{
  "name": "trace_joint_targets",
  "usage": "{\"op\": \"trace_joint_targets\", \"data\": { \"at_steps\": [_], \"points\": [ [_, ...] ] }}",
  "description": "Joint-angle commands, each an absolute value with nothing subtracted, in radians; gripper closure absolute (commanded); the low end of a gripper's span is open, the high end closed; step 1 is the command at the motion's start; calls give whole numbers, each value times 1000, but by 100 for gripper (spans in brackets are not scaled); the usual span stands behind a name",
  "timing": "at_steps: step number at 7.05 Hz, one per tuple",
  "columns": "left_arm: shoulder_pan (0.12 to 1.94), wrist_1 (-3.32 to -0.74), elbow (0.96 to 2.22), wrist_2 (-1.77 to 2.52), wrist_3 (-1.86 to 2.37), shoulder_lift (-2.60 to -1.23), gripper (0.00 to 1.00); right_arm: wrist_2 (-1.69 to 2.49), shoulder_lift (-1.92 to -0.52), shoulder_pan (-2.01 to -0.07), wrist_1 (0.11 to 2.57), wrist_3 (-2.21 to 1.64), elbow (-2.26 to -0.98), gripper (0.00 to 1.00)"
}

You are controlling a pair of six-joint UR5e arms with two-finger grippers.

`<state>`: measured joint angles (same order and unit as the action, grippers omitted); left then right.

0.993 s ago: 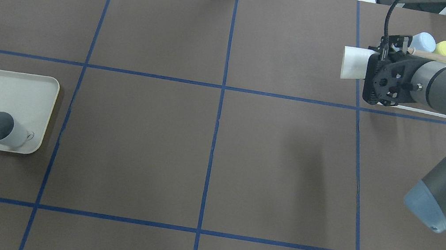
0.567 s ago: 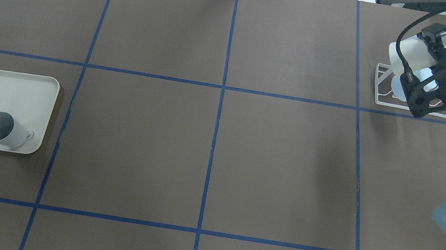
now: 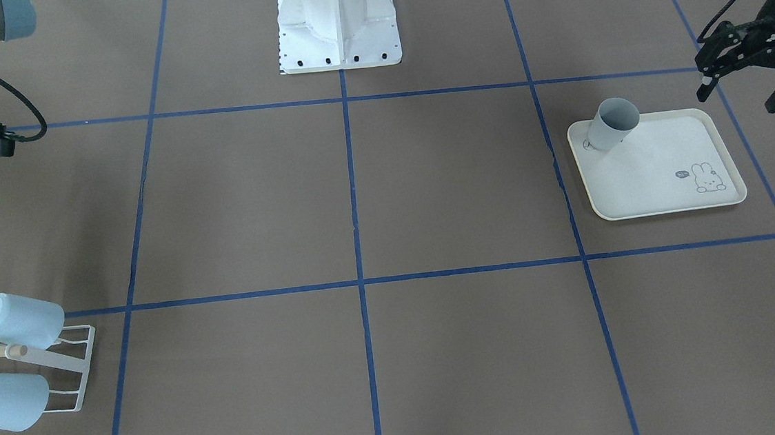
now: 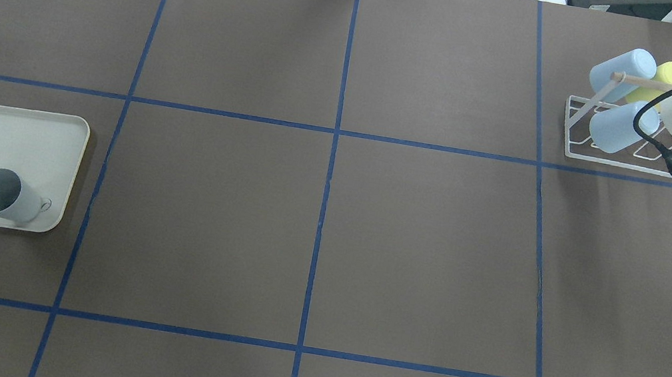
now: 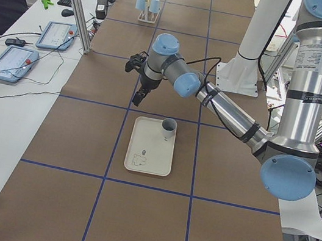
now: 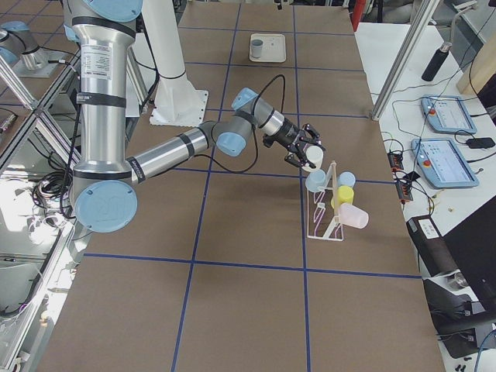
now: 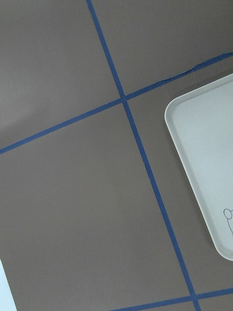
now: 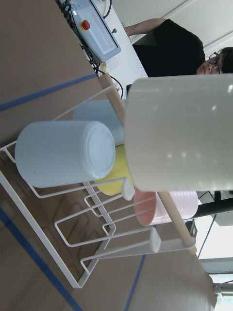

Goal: Transfer IKEA cup to right arm and place on rack

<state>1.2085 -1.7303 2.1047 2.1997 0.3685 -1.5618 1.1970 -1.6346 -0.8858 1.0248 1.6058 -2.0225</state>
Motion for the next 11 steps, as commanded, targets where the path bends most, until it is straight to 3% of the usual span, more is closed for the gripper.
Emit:
{"op": "trace_joint_targets", "data": {
  "at_steps": [1,5,11],
  "points": [
    [1207,-1730,2103,2200,376,-1563,0,1137,-1649,-890,1023,1693,-1996,90],
    [1206,-1733,2097,2201,379,-1565,0,1097,-1634,-884,881,1694,-1846,90],
    [1206,-1733,2095,2201,379,-1565,0,1066,-1589,-859,871,1690,-1772,88]
  ]
}}
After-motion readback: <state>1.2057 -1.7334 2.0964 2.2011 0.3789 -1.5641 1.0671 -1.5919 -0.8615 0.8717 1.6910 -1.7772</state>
